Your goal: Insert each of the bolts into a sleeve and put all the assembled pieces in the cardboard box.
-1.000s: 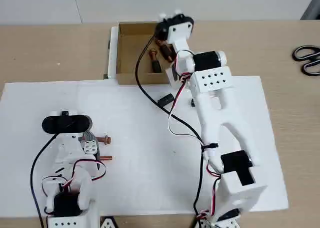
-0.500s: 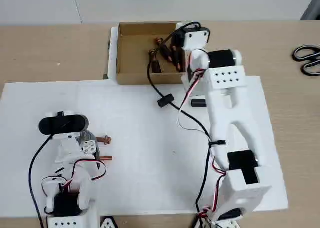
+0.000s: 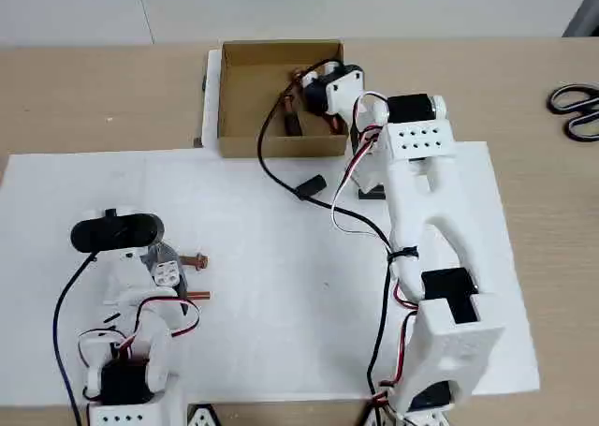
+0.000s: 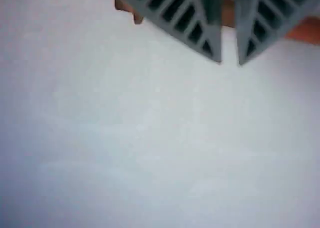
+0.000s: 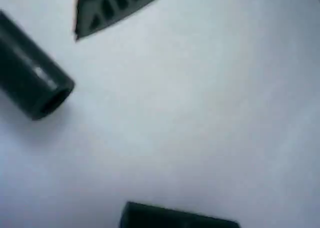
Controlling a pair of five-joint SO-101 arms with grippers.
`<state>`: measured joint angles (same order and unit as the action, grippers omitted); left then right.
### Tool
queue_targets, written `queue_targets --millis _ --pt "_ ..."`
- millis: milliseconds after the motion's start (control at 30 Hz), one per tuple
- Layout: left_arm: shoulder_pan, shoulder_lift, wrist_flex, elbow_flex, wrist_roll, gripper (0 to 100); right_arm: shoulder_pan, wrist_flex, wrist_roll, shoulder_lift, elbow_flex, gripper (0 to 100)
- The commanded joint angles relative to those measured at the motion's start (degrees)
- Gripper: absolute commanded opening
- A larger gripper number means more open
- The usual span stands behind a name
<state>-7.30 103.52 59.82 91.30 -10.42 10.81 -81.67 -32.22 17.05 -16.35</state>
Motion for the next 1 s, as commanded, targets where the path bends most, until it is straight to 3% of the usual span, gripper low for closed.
queue_targets --millis 0,433,967 --pt "-0.26 0.53 0.35 -2.33 -0.09 1 -0.4 1.63 -4.92 0.31 -2.37 25.2" --pt "-0.35 0.53 0.26 -2.33 -0.26 1 -0.31 -4.09 -7.3 2.59 -2.29 25.2" --pt "-0.35 0.53 0.09 -2.51 -0.26 1 -4.35 -6.73 -18.55 5.93 -2.29 25.2"
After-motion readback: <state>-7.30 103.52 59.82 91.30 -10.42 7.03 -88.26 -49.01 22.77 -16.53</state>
